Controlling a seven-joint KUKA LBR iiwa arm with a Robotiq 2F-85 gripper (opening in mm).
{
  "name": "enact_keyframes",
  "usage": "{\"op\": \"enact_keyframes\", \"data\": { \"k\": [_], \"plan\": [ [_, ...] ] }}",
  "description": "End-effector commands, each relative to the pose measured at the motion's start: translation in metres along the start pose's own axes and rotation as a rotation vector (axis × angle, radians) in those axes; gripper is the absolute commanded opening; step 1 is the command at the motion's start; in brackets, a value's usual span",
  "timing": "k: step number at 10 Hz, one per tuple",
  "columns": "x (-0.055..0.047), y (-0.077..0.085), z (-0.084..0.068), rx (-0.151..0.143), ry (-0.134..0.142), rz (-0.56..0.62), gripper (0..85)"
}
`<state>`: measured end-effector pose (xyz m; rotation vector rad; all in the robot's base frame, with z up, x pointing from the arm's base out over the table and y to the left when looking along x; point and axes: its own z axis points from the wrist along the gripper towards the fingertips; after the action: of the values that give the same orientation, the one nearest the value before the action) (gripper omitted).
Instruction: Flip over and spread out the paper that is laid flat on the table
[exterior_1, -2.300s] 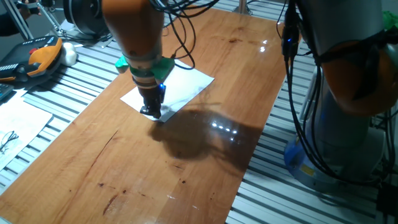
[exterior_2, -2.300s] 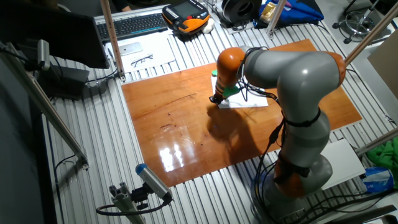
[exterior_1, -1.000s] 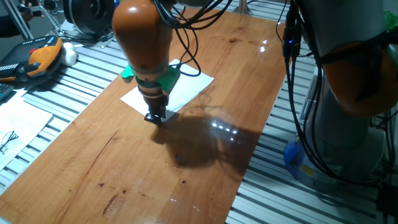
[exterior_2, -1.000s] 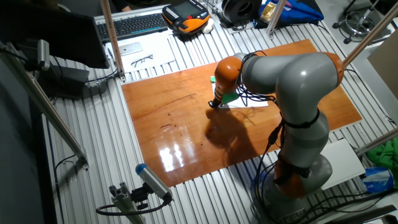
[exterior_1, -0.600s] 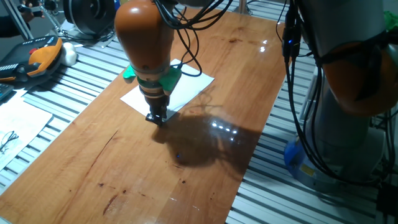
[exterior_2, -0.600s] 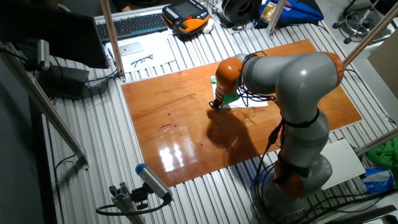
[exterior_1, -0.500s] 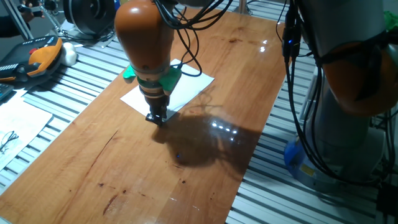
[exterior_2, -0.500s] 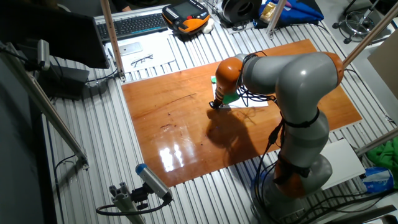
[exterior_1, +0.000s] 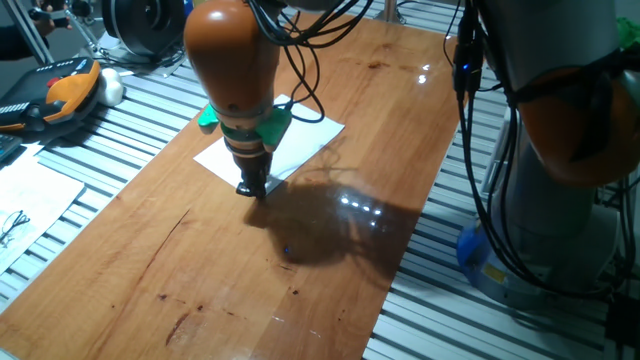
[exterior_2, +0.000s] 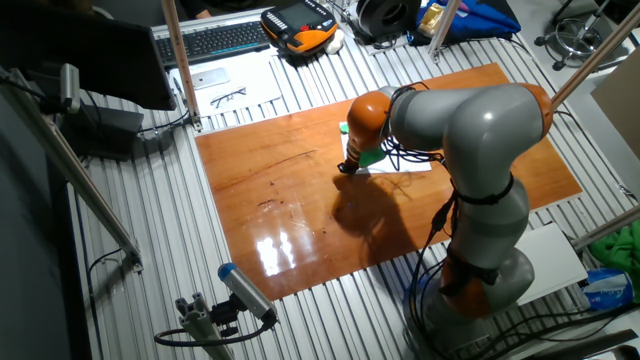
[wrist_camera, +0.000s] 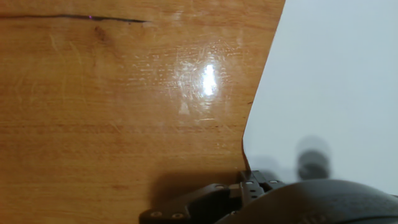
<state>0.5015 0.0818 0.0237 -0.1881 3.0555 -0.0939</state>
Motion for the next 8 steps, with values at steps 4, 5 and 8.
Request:
{"op": "enact_keyframes", "data": {
  "k": [4,5,8],
  "plan": [
    [0.001,0.001,-0.001,-0.012,-0.013,0.028,0.0],
    [0.001,0.0,-0.004,-0.025,-0.014,0.043,0.0],
    [-0.001,0.0,-0.018,-0.009,-0.013,0.05,0.0]
  ]
}}
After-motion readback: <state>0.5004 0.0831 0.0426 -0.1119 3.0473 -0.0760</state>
